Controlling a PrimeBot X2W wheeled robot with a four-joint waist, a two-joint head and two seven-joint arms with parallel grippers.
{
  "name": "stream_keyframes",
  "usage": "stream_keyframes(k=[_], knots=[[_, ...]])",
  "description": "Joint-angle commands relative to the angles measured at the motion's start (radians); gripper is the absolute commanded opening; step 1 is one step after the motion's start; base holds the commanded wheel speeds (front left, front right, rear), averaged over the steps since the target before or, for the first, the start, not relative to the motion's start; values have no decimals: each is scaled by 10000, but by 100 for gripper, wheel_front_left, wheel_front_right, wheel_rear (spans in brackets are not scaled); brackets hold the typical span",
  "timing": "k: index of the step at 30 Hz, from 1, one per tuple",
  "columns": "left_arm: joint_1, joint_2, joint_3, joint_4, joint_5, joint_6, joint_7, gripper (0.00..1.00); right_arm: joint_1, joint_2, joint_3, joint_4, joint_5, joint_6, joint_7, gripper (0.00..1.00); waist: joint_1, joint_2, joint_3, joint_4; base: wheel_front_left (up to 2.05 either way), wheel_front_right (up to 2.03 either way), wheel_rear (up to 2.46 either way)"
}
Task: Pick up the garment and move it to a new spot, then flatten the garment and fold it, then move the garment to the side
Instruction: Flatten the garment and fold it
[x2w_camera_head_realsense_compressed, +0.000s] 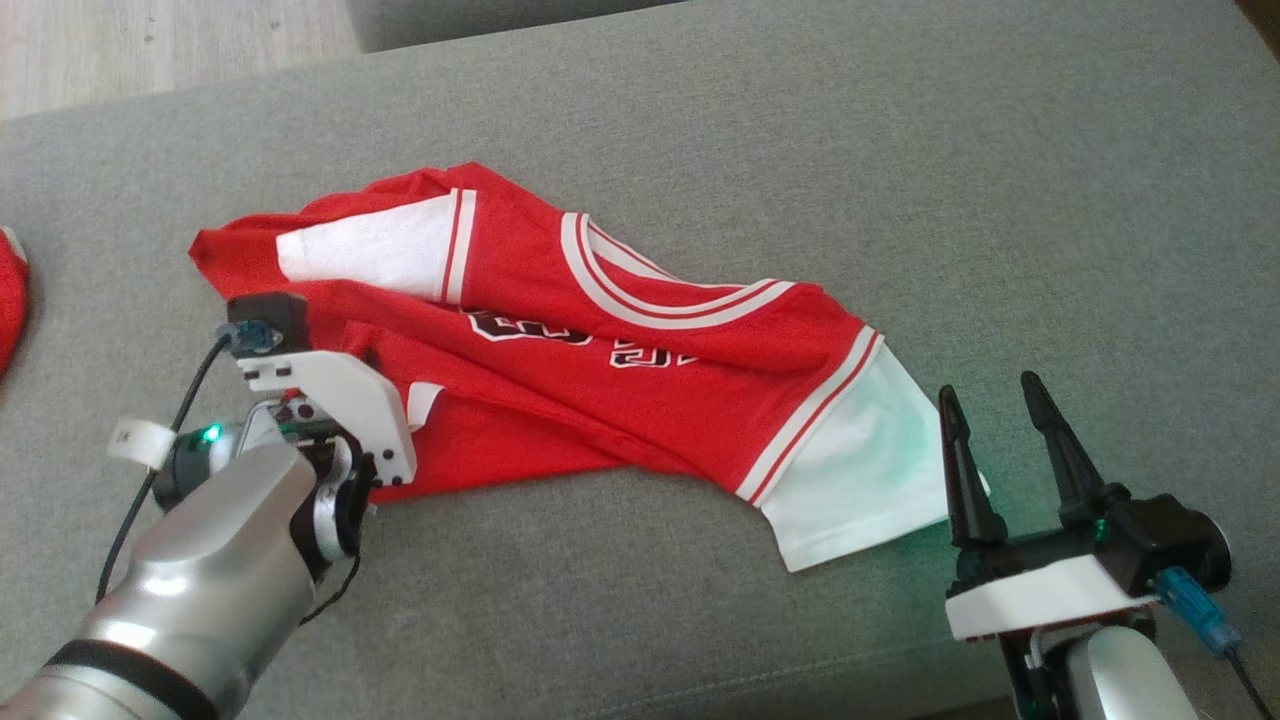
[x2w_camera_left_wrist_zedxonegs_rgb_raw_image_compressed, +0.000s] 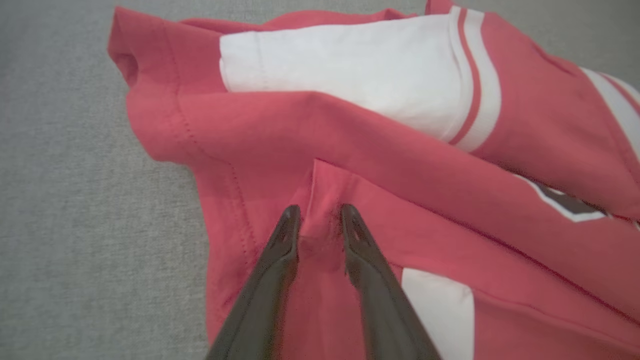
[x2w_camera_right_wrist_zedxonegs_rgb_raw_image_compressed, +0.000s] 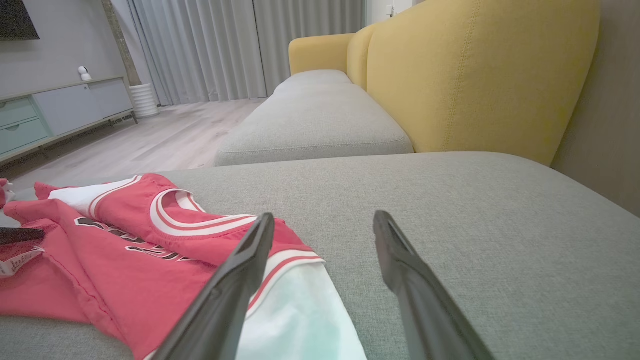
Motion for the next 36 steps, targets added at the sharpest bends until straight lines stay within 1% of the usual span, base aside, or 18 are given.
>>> stream_keyframes(k=[1, 2, 3, 8, 10, 12, 15, 19, 21, 24, 25, 27, 29, 31, 33, 36], knots=[[-589, 253, 287, -80, 34, -31, -23, 40, -293, -49, 219, -271, -65, 77, -109, 100, 0, 0, 1, 5, 0, 0, 0], [-600, 229, 260, -36, 49, -66, -26, 22, -304, -49, 230, -271, -62, 77, -109, 100, 0, 0, -3, 8, 0, 0, 0], [-606, 199, 241, -3, 54, -122, -35, 0, -309, -49, 239, -271, -61, 77, -109, 100, 0, 0, -10, 12, 0, 0, 0], [-626, 65, 240, -141, 52, -352, -239, 0, -206, -49, 150, -267, -77, 77, -109, 100, 0, 0, -165, 128, 0, 0, 0], [-469, 113, 357, -664, 15, -345, -554, 0, -67, -49, 71, -274, -78, 77, -109, 100, 0, 0, -322, 219, 0, 0, 0], [7, 310, 440, -1563, -25, -237, -915, 0, 132, -49, -65, -244, -56, 77, -109, 100, 0, 0, -578, 337, 0, 0, 0], [1260, 957, 391, -3491, -85, 378, -1172, 0, 470, -49, -291, -248, 39, 77, -109, 100, 0, 0, -940, 621, 0, 0, 0], [3107, 2074, 376, -6348, -344, 1576, -1235, 0, 746, -49, -333, -342, 84, 77, -109, 100, 0, 0, -1175, 1125, 0, 0, 0], [3913, 2507, 480, -7553, -582, 2095, -1305, 0, 770, -49, -277, -376, 61, 77, -109, 100, 0, 0, -1233, 1358, 0, 0, 0], [4946, 3024, 687, -8743, -985, 2572, -1456, 0, 767, -49, -254, -401, 25, 77, -109, 100, 0, 0, -1321, 1667, 0, 0, 0], [4946, 3024, 687, -8743, -985, 2572, -1456, 0, 767, -49, -254, -401, 25, 77, -109, 100, 0, 0, -1321, 1667, 0, 0, 0], [5407, 3242, 890, -9266, -1224, 2726, -1582, 0, 770, -49, -220, -381, -1, 77, -109, 100, 0, 0, -1346, 1847, 0, 0, 0], [5760, 3371, 1051, -9638, -1487, 2705, -1639, 0, 770, -49, -157, -338, -22, 77, -109, 100, 0, 0, -1375, 1949, 0, 0, 0], [5988, 3471, 1043, -9728, -1672, 2647, -1552, 0, 744, -49, -137, -302, -27, 77, -109, 100, 0, 0, -1376, 1992, 0, 0, 0], [6032, 3502, 962, -9479, -1706, 2617, -1445, 0, 695, -49, -111, -277, -18, 77, -109, 100, 0, 0, -1348, 2004, 0, 0, 0], [5979, 3258, 933, -8749, -1814, 2525, -1371, 0, 631, -49, 4, -235, 11, 77, -109, 100, 0, 0, -1303, 1930, 0, 0, 0]])
